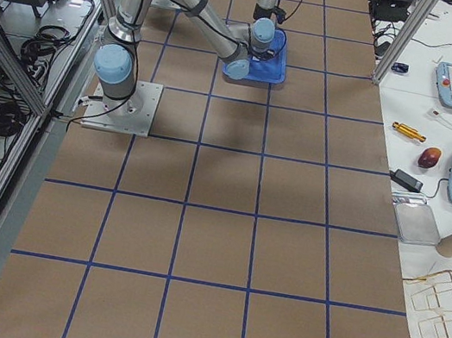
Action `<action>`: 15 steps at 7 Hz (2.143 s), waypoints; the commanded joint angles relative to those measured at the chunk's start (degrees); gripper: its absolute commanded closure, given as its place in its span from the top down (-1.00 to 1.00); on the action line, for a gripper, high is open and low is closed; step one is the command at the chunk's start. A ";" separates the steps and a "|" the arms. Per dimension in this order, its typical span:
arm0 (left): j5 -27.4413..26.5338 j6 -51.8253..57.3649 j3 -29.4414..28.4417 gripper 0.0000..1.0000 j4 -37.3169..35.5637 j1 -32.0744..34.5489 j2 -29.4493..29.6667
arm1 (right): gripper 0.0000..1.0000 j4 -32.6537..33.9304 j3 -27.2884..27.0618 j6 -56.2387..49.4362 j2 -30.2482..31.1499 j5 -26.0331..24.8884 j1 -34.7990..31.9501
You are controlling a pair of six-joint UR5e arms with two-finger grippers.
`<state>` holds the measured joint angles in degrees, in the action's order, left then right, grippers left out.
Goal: Assemble white blocks and place on blue tray
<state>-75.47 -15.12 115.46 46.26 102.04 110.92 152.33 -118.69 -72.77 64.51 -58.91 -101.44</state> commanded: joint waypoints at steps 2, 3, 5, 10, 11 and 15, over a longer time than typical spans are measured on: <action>-0.02 0.09 -0.06 -0.98 -0.03 0.00 0.08 | -1.00 0.69 -0.05 1.76 -0.08 -0.16 -0.77; -0.02 0.09 -0.06 -0.98 -0.03 0.00 0.08 | -0.95 0.69 0.04 1.76 -0.08 -0.16 -0.77; -0.02 0.09 -0.06 -0.98 -0.03 0.00 0.08 | -0.16 0.60 -0.05 2.37 -0.08 -0.16 -0.77; -0.02 0.09 -0.06 -0.98 -0.03 0.00 0.08 | 0.30 0.78 -0.93 3.77 0.36 0.02 -0.86; -0.02 0.00 -0.06 -0.98 -0.03 0.00 0.08 | 0.36 0.78 -0.84 3.87 0.45 0.02 -0.86; -0.02 1.32 -0.32 -0.98 -0.12 0.00 0.00 | 1.00 0.69 0.21 3.96 1.23 -0.07 0.19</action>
<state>-75.50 -14.22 115.29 46.19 102.04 110.96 153.05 -118.71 -68.86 65.28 -58.96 -101.62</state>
